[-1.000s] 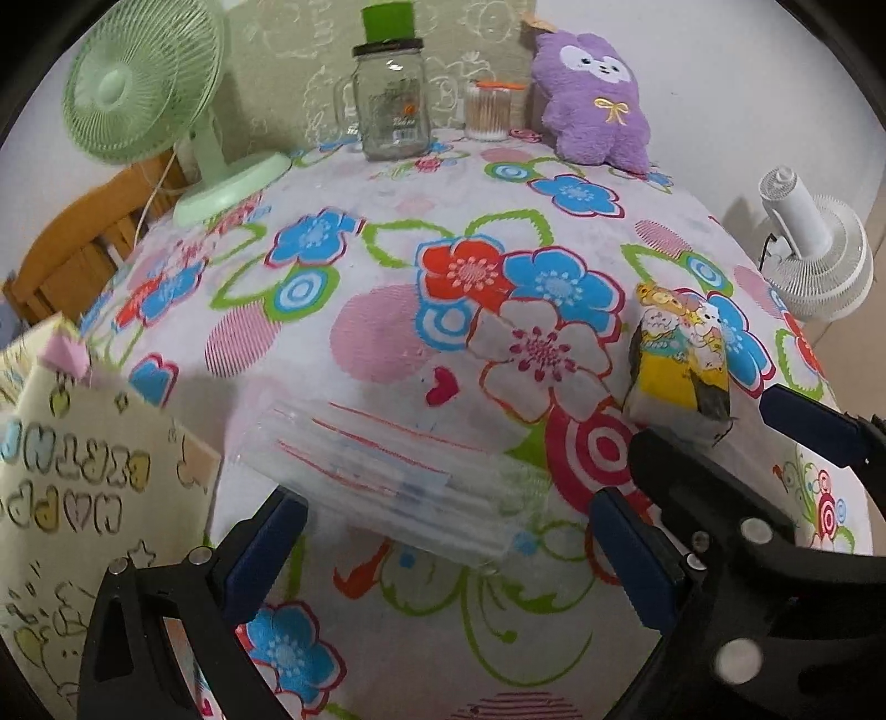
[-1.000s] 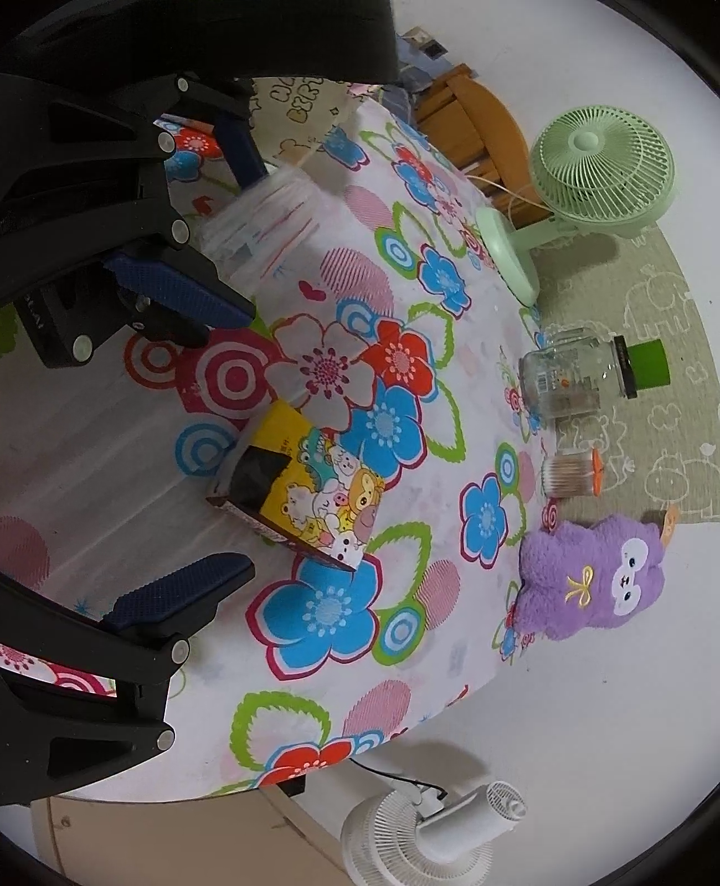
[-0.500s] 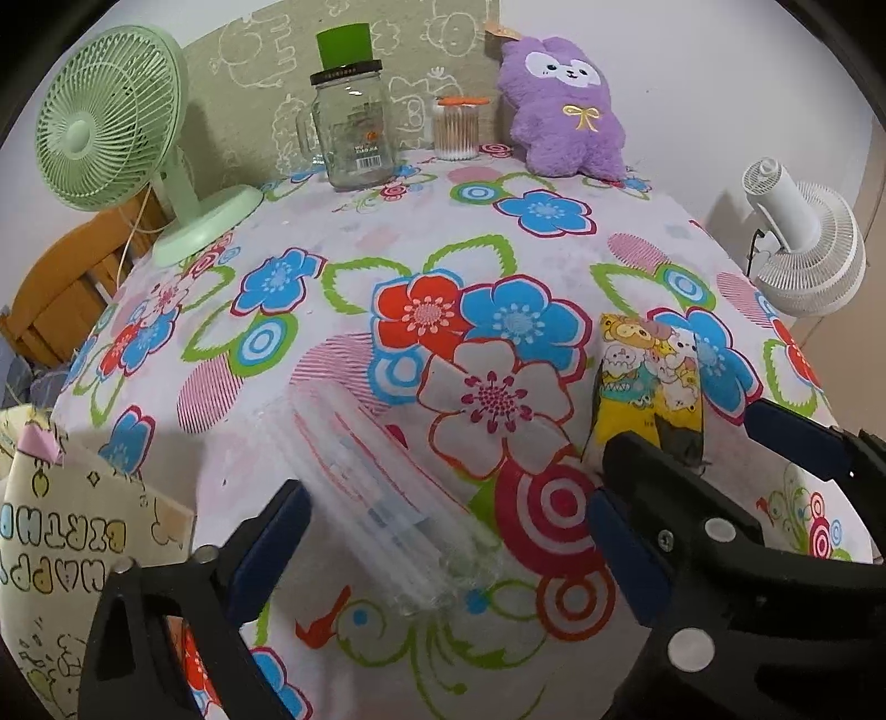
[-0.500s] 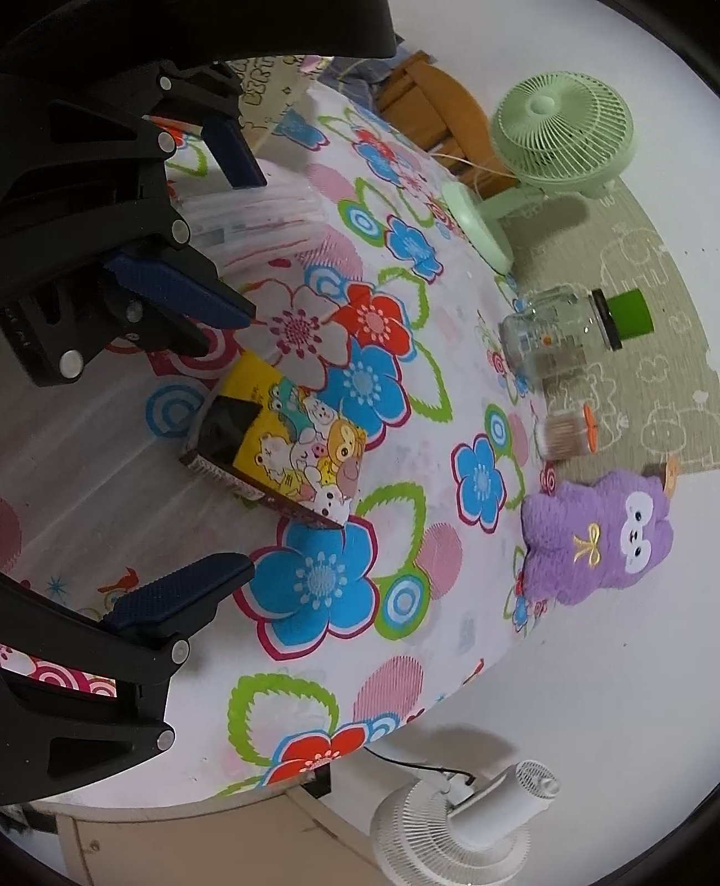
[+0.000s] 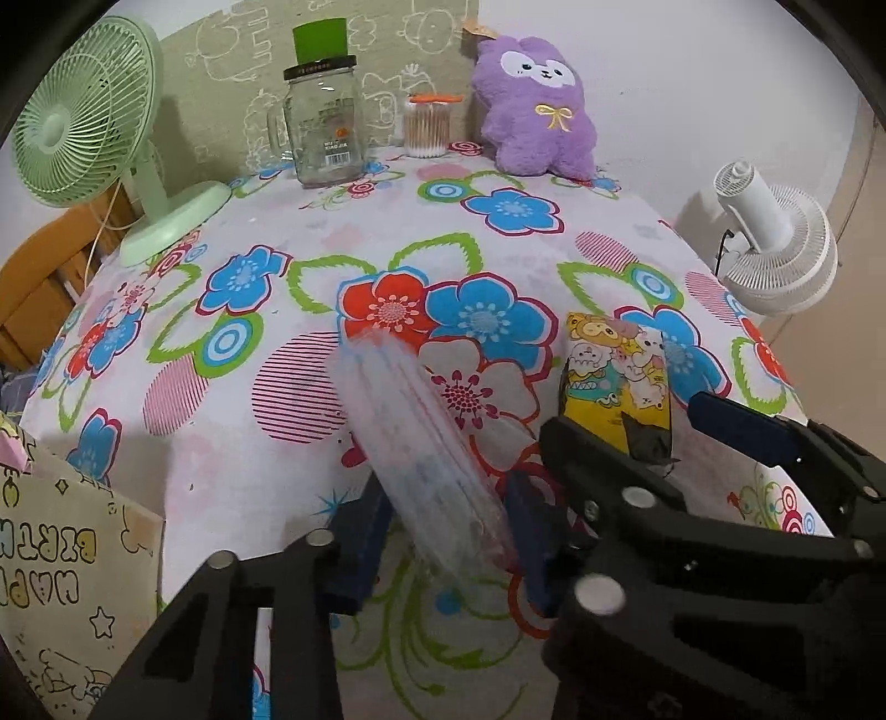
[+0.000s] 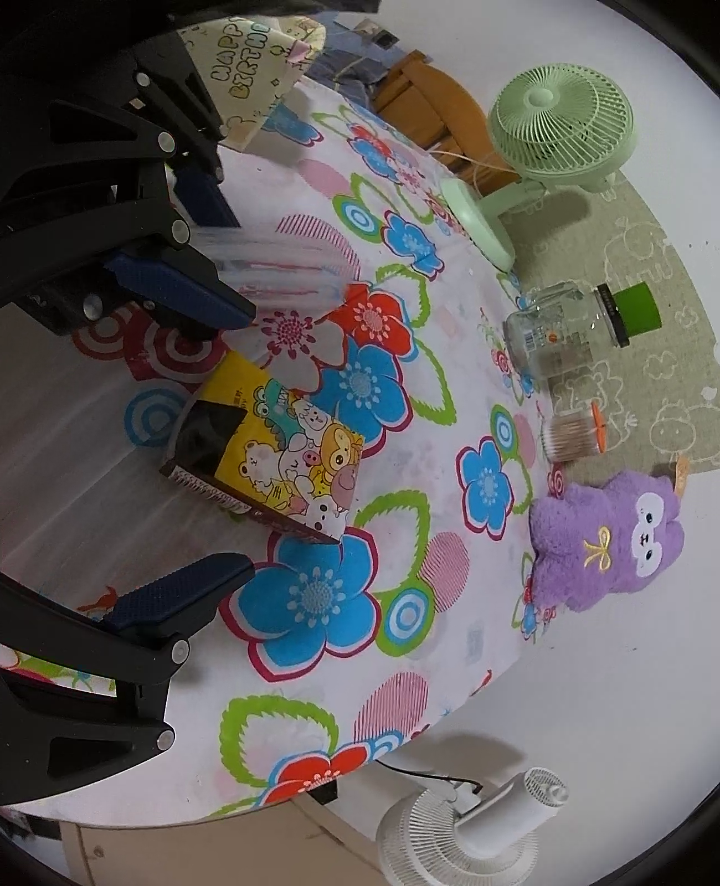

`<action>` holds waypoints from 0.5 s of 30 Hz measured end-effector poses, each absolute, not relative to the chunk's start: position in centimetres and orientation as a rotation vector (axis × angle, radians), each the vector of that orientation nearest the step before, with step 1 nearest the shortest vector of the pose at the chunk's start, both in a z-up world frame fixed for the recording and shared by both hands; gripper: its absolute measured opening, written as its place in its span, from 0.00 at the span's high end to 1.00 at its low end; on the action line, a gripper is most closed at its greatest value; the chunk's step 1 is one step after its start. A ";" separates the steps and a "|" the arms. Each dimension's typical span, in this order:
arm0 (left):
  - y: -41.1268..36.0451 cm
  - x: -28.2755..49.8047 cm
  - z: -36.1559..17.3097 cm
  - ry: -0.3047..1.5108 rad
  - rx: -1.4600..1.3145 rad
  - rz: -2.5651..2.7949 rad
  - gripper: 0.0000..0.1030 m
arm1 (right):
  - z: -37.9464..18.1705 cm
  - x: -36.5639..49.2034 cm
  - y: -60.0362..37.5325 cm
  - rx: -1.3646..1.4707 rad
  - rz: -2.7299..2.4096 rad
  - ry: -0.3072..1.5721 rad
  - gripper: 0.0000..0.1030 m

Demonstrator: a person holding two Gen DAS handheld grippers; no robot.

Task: Organize soft objects
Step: 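Grasp the clear straw bag with left gripper while right gripper grasps the yellow tissue pack, then lift the straw bag and tissue pack and carry them toward the yellow box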

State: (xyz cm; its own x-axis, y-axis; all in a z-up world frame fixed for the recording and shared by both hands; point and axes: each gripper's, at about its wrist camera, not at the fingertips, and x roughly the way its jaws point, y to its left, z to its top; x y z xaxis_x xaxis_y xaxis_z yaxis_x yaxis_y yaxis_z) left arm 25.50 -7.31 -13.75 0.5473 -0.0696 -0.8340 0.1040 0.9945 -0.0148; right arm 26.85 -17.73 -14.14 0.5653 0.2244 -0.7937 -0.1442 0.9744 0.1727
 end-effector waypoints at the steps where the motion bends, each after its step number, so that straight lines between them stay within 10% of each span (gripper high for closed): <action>1: -7.3 25.5 -13.7 0.986 0.040 -0.102 0.65 | -14.2 27.0 -17.6 0.086 0.211 0.944 0.17; 10: -6.7 25.0 -13.7 0.974 0.070 -0.101 0.72 | -15.2 27.8 -16.5 0.049 0.194 0.948 0.19; 15: -6.7 24.9 -13.7 0.965 0.078 -0.105 0.73 | -15.3 27.9 -16.2 0.009 0.164 0.936 0.37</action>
State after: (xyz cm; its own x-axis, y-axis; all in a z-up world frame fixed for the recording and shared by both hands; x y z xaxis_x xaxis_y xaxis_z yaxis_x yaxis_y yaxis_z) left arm 24.89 -6.70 -13.73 0.5649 -0.0543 -0.8234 0.1237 0.9921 0.0195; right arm 27.89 -16.24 -15.27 0.5816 0.1441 -0.8006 -0.1364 0.9875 0.0787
